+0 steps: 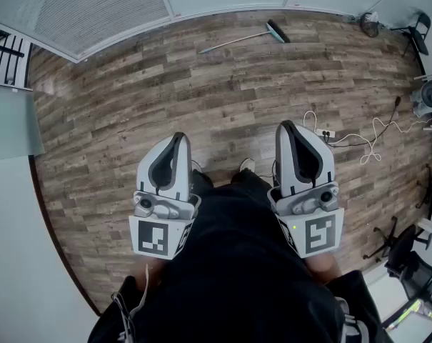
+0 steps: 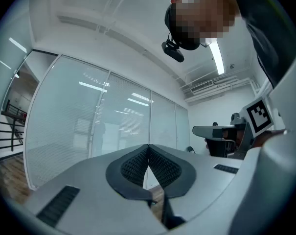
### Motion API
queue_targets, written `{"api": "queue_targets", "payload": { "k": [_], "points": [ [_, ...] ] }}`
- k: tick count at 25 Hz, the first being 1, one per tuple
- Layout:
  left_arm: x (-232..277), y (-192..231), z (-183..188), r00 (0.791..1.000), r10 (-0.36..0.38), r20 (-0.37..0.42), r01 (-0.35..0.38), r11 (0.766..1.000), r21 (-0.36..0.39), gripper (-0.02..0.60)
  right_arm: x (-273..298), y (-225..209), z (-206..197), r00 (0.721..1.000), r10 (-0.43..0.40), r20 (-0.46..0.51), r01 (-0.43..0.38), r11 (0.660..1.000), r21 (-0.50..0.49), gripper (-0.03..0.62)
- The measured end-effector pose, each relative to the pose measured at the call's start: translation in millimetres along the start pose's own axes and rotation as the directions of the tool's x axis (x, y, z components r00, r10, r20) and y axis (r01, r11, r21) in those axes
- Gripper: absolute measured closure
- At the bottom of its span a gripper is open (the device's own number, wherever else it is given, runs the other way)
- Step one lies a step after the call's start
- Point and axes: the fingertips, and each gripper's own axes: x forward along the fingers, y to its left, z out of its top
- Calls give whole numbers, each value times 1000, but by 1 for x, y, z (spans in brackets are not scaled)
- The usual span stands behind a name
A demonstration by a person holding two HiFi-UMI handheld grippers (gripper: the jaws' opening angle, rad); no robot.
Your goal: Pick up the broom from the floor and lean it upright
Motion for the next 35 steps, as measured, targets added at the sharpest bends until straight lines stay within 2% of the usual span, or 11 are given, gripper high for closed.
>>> {"api": "queue_targets", "payload": {
  "k": [5,11,17,23,28,31,35],
  "points": [
    [5,-10,-8,1000,7,-24,-8,999,-35,563,-15,-13,-5,1000,-6,13,6,1000,16,574],
    [11,-38,-13,999,-18,-26,18,1000,-25,563,-36,-48,-8,998,-67,-1,67,997,34,574],
    [14,-63,-14,999,-13,-36,13,1000,-6,563,-69,-89,-8,992,-122,36,119,991,64,574],
    [25,-86,-16,999,-22,-39,21,1000,-10,561,-70,-129,-4,991,-117,65,117,993,-3,574],
    [48,-104,-27,998,-51,-41,52,999,9,561,-75,-141,-17,986,-141,84,138,990,41,574],
    [58,-115,-33,997,-65,-33,65,998,5,561,-82,-145,-8,978,-178,106,178,984,14,574],
    [66,-126,-38,997,-69,-29,70,998,6,561,-96,-158,-12,976,-178,128,174,984,45,574]
  ]
}}
